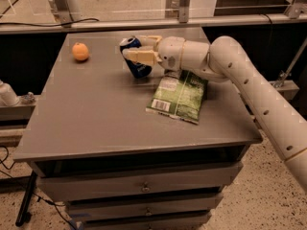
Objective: Place pepsi can upright
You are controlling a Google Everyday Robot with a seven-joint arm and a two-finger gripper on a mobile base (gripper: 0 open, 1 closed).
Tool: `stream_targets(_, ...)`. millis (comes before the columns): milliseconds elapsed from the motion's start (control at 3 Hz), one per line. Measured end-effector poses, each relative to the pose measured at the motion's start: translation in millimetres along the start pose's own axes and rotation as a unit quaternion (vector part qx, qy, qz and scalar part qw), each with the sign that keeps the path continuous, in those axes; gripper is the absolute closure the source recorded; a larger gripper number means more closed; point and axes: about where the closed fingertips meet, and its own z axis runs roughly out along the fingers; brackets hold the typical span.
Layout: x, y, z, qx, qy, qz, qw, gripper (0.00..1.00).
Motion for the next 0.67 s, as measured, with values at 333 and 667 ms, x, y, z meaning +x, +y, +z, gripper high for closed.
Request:
stream_targets(333,3.2,2.0,-3.4,0.005,0.001,0.002,1.0000,0.00)
stream_targets(667,7.3,5.4,-9.3,0.014,0.002,0.004,0.9999,0.00)
